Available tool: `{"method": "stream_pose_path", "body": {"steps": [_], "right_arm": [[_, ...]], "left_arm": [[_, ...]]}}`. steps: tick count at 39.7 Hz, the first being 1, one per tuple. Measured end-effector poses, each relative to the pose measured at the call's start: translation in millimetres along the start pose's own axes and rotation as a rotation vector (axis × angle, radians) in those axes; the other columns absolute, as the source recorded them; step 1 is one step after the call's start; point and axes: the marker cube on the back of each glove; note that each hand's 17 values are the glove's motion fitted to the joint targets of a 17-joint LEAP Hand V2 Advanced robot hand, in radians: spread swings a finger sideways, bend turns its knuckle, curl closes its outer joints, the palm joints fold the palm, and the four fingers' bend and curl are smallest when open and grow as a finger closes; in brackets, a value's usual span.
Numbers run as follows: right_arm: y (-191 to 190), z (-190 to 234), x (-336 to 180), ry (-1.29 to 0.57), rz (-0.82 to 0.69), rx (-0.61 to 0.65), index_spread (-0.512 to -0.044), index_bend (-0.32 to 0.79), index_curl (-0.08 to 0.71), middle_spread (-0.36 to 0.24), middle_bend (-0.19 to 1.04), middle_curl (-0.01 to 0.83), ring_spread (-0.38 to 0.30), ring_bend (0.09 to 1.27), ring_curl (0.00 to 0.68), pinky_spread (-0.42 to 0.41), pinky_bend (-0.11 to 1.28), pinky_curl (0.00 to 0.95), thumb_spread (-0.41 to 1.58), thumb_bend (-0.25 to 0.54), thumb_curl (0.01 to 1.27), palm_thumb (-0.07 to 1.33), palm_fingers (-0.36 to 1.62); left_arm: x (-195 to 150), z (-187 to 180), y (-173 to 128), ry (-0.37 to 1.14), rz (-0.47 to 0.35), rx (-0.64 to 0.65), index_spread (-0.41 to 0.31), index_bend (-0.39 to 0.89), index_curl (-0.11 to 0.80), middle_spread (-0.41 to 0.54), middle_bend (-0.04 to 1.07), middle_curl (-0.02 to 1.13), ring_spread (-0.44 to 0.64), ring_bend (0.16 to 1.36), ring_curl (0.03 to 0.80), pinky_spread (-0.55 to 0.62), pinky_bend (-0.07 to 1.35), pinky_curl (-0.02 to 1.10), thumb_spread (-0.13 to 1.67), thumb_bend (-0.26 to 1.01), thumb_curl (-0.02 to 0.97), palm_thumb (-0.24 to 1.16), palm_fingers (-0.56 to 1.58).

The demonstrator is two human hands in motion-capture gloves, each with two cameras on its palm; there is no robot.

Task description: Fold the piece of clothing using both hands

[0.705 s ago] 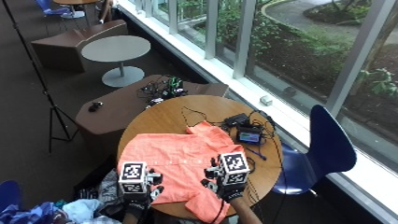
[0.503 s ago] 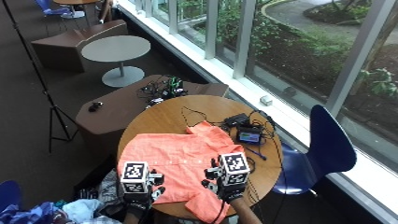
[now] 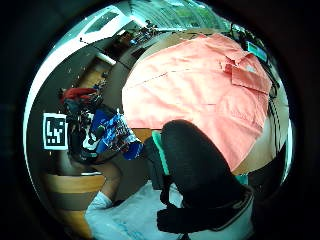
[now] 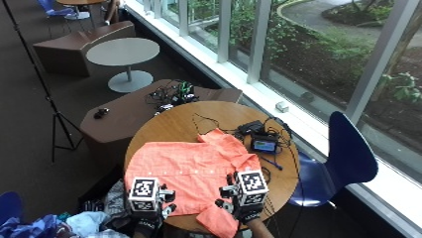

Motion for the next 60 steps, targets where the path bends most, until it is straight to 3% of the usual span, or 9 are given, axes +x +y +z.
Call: {"method": "stream_pose_path", "body": {"steps": [16,23,27,31,37,39,44,52,60], "right_arm": [[15.1,102.9,3.4,-0.034,-0.002,-0.149,-0.359,0.09,0.190,0.001,0.19,0.283,0.148,0.34,0.220,0.248,0.59,0.328,1.12,-0.010,0.28,0.34,0.10],[9.2,120.5,4.0,-0.053,0.001,-0.220,-0.349,0.11,0.186,0.007,0.19,0.296,0.148,0.35,0.233,0.241,0.62,0.342,1.07,-0.020,0.30,0.37,0.08],[5.7,122.2,6.9,-0.070,0.007,-0.225,-0.338,0.13,0.191,0.009,0.18,0.295,0.138,0.38,0.243,0.225,0.64,0.345,1.04,-0.024,0.30,0.38,0.12],[0.6,121.8,11.0,-0.064,0.021,-0.184,-0.345,0.22,0.230,-0.025,0.20,0.302,0.064,0.45,0.262,0.196,0.55,0.321,1.04,-0.017,0.31,0.39,0.29],[-19.8,123.0,22.2,0.023,0.005,0.056,-0.343,0.42,0.314,-0.113,0.24,0.326,-0.075,0.42,0.256,0.086,0.40,0.279,1.13,0.095,0.35,0.62,0.72],[-22.7,119.7,24.7,0.062,-0.018,0.097,-0.334,0.46,0.332,-0.135,0.23,0.330,-0.111,0.41,0.255,0.051,0.37,0.270,1.14,0.122,0.36,0.69,0.83],[-19.3,93.8,26.3,0.087,-0.079,0.086,-0.316,0.42,0.366,-0.174,0.21,0.344,-0.189,0.42,0.288,-0.062,0.39,0.295,1.15,0.152,0.37,0.79,1.06],[-19.9,2.9,32.9,-0.006,-0.214,-0.139,-0.298,0.22,0.374,-0.237,0.32,0.406,-0.273,0.59,0.375,-0.220,0.40,0.338,1.16,0.181,0.38,0.91,1.34],[-117.3,-49.1,33.4,-0.082,-0.189,-0.126,-0.299,0.15,0.376,-0.255,0.36,0.432,-0.277,0.68,0.420,-0.285,0.43,0.357,1.16,0.170,0.37,0.97,1.36]], "left_arm": [[-24.4,84.9,-3.0,-0.058,-0.005,-0.178,-0.077,0.11,0.185,0.010,0.24,0.35,0.14,0.63,0.301,0.22,0.58,0.30,1.09,0.00,0.245,0.16,0.31],[-35.5,106.4,-9.7,-0.012,-0.010,-0.233,-0.073,0.12,0.196,0.021,0.23,0.36,0.14,0.64,0.307,0.22,0.58,0.31,1.09,-0.02,0.261,0.17,0.29],[-40.1,111.0,-12.8,0.020,-0.007,-0.180,-0.082,0.17,0.220,0.025,0.21,0.36,0.15,0.62,0.303,0.22,0.57,0.31,1.09,-0.04,0.255,0.13,0.30],[-46.9,117.9,-21.6,-0.023,-0.002,-0.034,-0.119,0.28,0.280,-0.007,0.21,0.36,0.12,0.56,0.285,0.20,0.51,0.30,1.11,-0.02,0.260,0.14,0.44],[-58.0,96.1,-31.1,-0.218,-0.017,0.337,-0.209,0.39,0.343,-0.160,0.28,0.37,-0.09,0.55,0.274,0.06,0.39,0.26,1.19,0.11,0.308,0.39,0.89],[-58.2,89.7,-29.0,-0.233,-0.013,0.368,-0.239,0.39,0.357,-0.200,0.30,0.39,-0.15,0.54,0.279,0.01,0.35,0.26,1.20,0.13,0.324,0.46,0.99],[-39.8,75.4,-10.6,-0.046,0.046,0.243,-0.281,0.33,0.372,-0.270,0.37,0.44,-0.27,0.55,0.318,-0.09,0.30,0.28,1.15,0.19,0.376,0.64,1.14],[-43.6,-2.2,6.1,0.080,0.192,0.050,-0.309,0.22,0.385,-0.325,0.38,0.47,-0.37,0.66,0.381,-0.19,0.26,0.31,0.99,0.16,0.439,0.78,1.24],[-65.0,-34.4,-71.3,-0.010,0.195,-0.071,-0.316,0.16,0.396,-0.340,0.37,0.47,-0.40,0.71,0.415,-0.25,0.26,0.34,0.95,0.10,0.462,0.81,1.26]]}}
